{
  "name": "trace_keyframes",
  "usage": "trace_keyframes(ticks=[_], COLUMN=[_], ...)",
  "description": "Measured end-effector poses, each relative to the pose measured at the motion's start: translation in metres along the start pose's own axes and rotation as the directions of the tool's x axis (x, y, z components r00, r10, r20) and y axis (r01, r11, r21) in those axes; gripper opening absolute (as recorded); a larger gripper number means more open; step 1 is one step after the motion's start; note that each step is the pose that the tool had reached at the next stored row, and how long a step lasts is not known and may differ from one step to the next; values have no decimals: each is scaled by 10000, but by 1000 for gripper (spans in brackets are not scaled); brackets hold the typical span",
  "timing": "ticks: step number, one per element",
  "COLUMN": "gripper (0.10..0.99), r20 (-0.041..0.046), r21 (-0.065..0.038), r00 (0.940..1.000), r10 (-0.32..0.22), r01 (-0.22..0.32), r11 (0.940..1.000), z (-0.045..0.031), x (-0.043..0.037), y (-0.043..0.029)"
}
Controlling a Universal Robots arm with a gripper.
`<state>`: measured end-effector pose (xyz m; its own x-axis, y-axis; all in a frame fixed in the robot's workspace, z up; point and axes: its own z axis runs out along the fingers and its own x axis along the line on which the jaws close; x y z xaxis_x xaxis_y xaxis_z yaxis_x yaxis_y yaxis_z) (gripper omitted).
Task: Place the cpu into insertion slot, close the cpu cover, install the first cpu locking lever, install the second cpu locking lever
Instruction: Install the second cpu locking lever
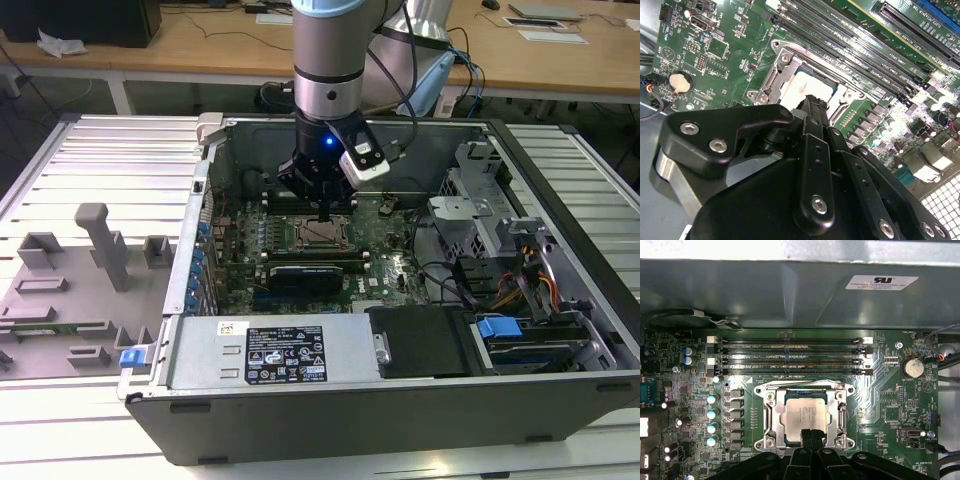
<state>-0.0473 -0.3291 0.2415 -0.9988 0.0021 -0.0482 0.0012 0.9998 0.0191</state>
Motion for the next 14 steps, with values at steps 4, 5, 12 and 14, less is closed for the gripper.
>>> trace_keyframes(ticks=[4,5,12,14], gripper=[106,106,106,106], r20=[0,0,1,1], r21=[0,0,9,21], r00=[10000,10000,10000,10000], r10=[0,0,-1,-1], r01=[0,0,1,1], r11=[10000,10000,10000,10000], z=[-1,-2,-123,-149], x=[0,0,-6,-7], y=[0,0,2,3])
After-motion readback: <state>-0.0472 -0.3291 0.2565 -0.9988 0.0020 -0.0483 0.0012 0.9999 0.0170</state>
